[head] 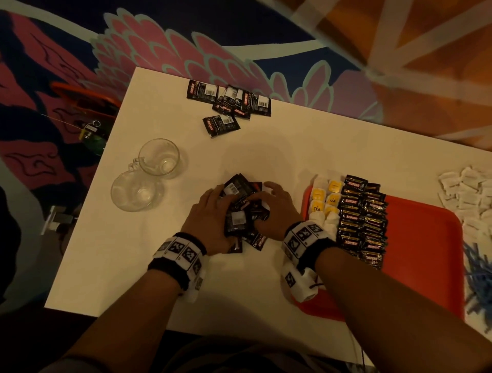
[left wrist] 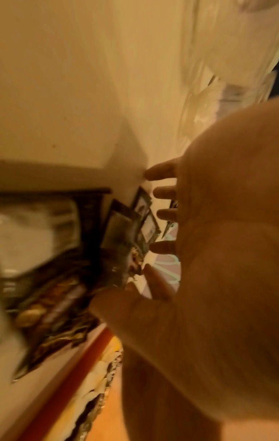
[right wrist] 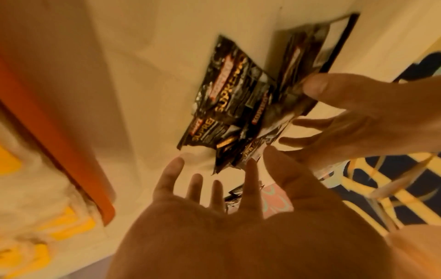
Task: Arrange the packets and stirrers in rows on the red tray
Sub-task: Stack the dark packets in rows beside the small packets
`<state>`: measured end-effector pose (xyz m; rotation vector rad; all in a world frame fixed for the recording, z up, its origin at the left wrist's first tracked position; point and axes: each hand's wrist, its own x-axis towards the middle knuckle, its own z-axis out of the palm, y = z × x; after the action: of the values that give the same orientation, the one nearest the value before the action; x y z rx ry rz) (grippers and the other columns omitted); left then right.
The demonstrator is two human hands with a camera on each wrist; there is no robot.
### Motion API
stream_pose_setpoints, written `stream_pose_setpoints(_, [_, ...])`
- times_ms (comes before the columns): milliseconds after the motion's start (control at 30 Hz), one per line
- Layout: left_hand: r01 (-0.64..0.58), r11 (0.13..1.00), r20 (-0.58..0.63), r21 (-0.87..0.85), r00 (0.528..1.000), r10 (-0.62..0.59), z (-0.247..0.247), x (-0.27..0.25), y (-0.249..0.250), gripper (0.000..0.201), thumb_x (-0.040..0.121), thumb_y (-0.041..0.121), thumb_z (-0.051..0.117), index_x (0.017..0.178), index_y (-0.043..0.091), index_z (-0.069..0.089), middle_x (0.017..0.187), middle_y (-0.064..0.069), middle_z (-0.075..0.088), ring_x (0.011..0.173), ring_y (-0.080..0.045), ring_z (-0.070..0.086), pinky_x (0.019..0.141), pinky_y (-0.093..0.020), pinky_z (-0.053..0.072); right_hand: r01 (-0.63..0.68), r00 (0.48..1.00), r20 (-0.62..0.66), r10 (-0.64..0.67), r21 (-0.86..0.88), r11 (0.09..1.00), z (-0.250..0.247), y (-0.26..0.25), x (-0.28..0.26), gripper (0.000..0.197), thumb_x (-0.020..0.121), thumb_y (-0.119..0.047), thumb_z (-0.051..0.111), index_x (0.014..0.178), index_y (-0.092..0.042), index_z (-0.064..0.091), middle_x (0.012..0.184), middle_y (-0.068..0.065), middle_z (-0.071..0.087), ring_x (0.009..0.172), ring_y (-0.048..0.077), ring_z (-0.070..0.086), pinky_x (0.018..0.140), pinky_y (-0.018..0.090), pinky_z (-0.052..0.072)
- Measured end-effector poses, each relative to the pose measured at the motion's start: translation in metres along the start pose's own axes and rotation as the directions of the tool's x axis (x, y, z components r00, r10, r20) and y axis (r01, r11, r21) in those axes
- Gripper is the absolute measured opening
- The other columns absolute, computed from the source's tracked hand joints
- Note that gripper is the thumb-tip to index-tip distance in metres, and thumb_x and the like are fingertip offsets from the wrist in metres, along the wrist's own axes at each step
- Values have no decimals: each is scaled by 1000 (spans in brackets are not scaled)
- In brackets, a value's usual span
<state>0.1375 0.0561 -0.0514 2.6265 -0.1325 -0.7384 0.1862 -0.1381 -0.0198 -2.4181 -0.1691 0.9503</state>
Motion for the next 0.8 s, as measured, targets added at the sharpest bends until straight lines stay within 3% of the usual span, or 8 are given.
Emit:
stream_pose_setpoints(100, [-22, 1000, 11, -2, 1000, 22, -10, 1, 1, 115, 70, 56, 78, 157, 31, 7, 165, -4, -8, 150, -31, 1, 117, -53, 28, -110, 987, -112, 113, 30, 994, 9, 6, -13, 74, 73, -40, 77, 137, -31, 40, 149, 0, 22, 134, 25, 28, 104, 36, 35])
stream_pose_setpoints(200, [-46, 996, 90, 79, 995, 39, -18, 18, 3, 125, 73, 44, 83, 155, 39, -11, 163, 4, -22, 151, -31, -6, 113, -53, 33, -197, 977, -108, 185, -106, 975, 23, 6, -18, 94, 68, -52, 79, 144, -29, 28, 144, 3, 27, 130, 26, 32, 103, 41, 39])
stream_pose_setpoints(267, [-77, 983, 146, 166, 988, 52, -22, 28, 5, 125, 75, 41, 81, 154, 41, -16, 164, 4, -18, 149, -32, 0, 108, -51, 41, -191, 979, -107, 172, -216, 957, 30, 6, -18, 94, 71, -55, 76, 145, -26, 26, 139, 6, 32, 127, 28, 34, 100, 44, 42])
stream_pose_setpoints(367, [-119, 954, 147, 274, 986, 81, -25, 36, 7, 117, 76, 47, 78, 156, 39, -8, 160, -1, 10, 138, -33, 20, 98, -48, 47, -209, 975, -119, 185, -243, 947, 36, 6, -13, 85, 75, -48, 74, 142, -23, 28, 133, 8, 39, 122, 29, 38, 96, 43, 42])
stream_pose_setpoints(467, [-133, 948, 157, 289, 983, 90, -19, 33, 4, 108, 75, 51, 78, 156, 40, 7, 144, -3, 26, 128, -30, 27, 90, -43, 50, -231, 969, -128, 213, -154, 961, 39, 6, -4, 77, 73, -41, 77, 134, -19, 36, 127, 7, 45, 117, 30, 42, 96, 42, 40])
stream_pose_setpoints(533, [-111, 969, 135, 222, 987, 82, -14, 28, 3, 101, 74, 44, 80, 154, 39, 19, 141, -3, 25, 127, -29, 26, 89, -42, 52, -218, 972, -117, 202, -148, 964, 40, 6, 0, 71, 73, -38, 78, 129, -17, 39, 125, 8, 46, 115, 30, 43, 94, 40, 40])
stream_pose_setpoints(667, [-70, 993, 95, 95, 994, 61, -5, 18, 8, 83, 81, 28, 78, 150, 33, 33, 154, -1, 17, 134, -31, 21, 98, -46, 49, -266, 963, -70, 261, -75, 961, 32, 6, 6, 63, 77, -29, 77, 127, -15, 41, 124, 11, 41, 112, 32, 47, 93, 40, 43])
stream_pose_setpoints(800, [-63, 997, 42, 52, 997, 61, 5, 10, 12, 70, 88, 29, 71, 150, 28, 38, 152, -4, 28, 132, -32, 26, 99, -47, 48, -304, 951, -27, 309, 104, 947, 23, 3, 12, 66, 79, -27, 71, 136, -20, 37, 129, 11, 39, 113, 30, 50, 88, 30, 45])
